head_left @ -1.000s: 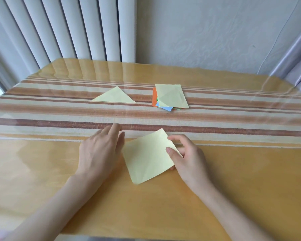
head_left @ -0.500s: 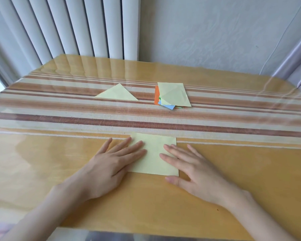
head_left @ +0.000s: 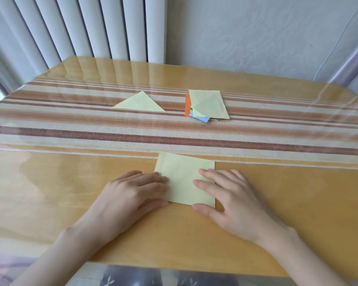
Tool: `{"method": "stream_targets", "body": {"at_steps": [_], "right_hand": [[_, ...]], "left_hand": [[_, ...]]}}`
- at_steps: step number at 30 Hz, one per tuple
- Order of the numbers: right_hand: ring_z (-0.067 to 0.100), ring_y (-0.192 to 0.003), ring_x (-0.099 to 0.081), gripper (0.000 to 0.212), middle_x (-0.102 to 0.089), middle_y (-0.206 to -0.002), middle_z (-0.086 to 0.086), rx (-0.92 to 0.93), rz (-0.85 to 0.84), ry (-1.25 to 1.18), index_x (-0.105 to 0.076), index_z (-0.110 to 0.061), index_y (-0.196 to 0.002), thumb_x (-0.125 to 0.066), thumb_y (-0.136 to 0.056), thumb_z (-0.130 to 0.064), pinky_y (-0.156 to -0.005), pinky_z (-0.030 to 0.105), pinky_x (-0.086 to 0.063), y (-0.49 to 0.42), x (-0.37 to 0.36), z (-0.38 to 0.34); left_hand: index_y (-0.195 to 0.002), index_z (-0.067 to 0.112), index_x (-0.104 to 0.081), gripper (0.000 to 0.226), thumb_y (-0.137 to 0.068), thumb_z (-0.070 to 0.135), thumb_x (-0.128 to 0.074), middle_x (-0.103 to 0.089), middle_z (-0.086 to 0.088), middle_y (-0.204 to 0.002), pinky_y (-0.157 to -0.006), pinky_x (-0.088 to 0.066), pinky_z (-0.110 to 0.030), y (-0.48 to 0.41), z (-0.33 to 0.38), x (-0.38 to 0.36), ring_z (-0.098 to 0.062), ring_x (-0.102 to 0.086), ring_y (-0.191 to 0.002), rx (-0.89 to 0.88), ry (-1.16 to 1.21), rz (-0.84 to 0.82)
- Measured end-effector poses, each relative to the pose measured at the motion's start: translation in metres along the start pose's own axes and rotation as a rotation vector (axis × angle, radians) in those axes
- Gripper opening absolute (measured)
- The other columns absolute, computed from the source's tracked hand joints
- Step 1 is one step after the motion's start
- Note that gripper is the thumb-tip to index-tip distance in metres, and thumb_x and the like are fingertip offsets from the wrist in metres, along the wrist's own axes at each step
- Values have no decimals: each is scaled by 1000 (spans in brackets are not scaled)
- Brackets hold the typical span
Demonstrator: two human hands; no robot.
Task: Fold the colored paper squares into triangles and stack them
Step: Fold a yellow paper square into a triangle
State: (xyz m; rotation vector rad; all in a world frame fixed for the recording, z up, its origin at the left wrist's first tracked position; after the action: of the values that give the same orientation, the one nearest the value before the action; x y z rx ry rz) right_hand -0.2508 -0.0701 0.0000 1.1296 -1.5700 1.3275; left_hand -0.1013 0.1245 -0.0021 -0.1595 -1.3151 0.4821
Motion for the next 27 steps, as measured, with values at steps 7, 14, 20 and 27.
{"method": "stream_targets", "body": {"at_steps": [7, 14, 20, 27], "right_hand": [[11, -120, -41, 64, -52, -135, -5, -23, -81, -125, -60, -23, -127, -40, -87, -69, -102, 27, -35, 4, 0, 6], [9, -106, -53, 29, -65, -115, -7, -7, 44, -309, -72, -18, -101, -51, -85, -28, -92, 28, -40, -6, -3, 20], [10, -94, -57, 12, -61, -90, -16, -136, -20, -578, -65, -23, -86, -61, -88, -34, -85, 24, -43, -31, 5, 24], [8, -83, -48, 14, -55, -84, -2, -343, -38, -565, -57, -28, -80, -66, -86, -37, -71, 17, -34, -67, -5, 18]], "left_hand": [[-89, 16, -69, 14, -92, 19, -57, -70, 6, -104, -73, -56, -32, -2, 5, 1, -15, -69, -91, -160, -167, 39], [-83, 15, -68, 29, -97, 26, -45, -71, 9, -103, -74, -57, -29, 0, 7, 3, -12, -68, -98, -120, -100, 42], [-95, 16, -73, 28, -97, 31, -50, -69, 6, -106, -86, -47, -28, 11, 1, 9, -13, -64, -92, -126, -46, 21], [-86, 14, -74, 27, -96, 27, -53, -69, 3, -97, -79, -50, -32, 17, 2, 14, -18, -64, -80, -102, -68, 66]]}}
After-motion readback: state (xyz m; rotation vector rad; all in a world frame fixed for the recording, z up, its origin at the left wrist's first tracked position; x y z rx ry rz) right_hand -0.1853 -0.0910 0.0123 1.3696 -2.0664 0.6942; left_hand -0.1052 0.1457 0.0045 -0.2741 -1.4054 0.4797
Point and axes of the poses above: each hand's wrist, its own y-axis away from the middle knuckle, its own x-axis out of the back of the hand, z = x × y, the point moved 1 cm from there along -y, towards the middle knuckle
